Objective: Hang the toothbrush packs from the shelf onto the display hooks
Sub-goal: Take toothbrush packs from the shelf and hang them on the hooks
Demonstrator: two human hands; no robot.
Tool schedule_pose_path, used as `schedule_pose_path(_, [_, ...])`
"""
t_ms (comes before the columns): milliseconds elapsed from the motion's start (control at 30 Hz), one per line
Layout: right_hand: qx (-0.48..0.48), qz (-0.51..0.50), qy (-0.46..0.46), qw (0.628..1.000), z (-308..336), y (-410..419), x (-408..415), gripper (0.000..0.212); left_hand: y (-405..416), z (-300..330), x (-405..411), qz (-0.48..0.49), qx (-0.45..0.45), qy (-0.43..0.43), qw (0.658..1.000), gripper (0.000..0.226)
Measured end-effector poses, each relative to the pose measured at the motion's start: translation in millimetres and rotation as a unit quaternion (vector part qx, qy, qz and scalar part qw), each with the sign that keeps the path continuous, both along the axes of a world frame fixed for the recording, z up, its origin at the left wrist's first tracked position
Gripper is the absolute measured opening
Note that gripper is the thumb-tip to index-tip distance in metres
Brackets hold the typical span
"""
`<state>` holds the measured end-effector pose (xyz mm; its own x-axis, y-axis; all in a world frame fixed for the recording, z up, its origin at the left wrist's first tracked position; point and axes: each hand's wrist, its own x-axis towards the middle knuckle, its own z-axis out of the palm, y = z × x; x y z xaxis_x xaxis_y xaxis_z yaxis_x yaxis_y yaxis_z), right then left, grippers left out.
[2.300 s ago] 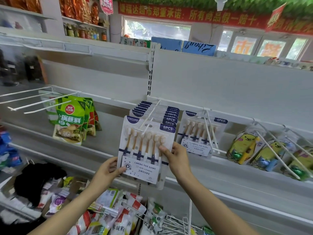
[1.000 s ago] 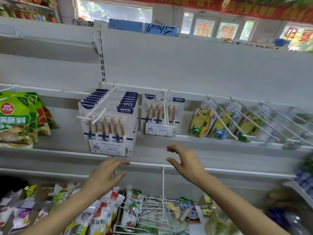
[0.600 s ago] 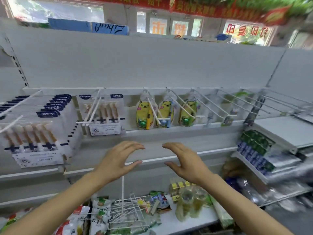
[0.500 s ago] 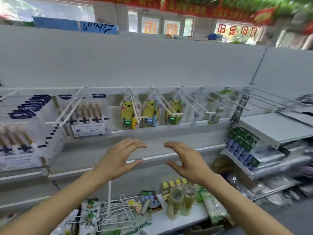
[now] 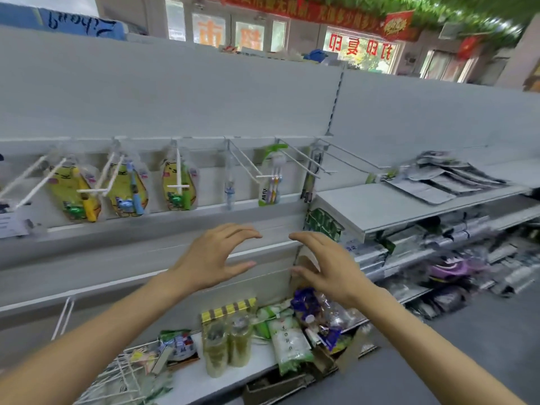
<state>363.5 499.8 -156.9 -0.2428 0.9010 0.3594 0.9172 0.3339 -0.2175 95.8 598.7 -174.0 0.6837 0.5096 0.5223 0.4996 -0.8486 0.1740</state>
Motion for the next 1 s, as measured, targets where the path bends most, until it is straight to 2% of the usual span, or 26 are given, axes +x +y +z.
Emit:
schedule_pose_path(267, [0.002, -0.034, 0.003, 0.999, -7, 20, 120, 0.058, 34, -1, 128, -0.03, -0.014, 0.013, 0.999, 0.053])
schedule_pose_path(500, [0.01, -0.062, 0.003, 0.998, -13, 69, 221, 0.058, 100, -13, 241, -0.07, -0.021, 0.012, 0.997, 0.057])
schedule_pose_path(833, [0.0, -0.098, -0.023, 0.995, -9, 111, 371, 0.059, 158, -17, 381, -0.077, -0.043, 0.021, 0.996, 0.056])
schedule_pose_path(1000, [-0.012, -0.112, -0.031, 0.993, -24, 136, 466, 0.06, 179, -29, 458, -0.05, -0.054, 0.021, 0.997, 0.054])
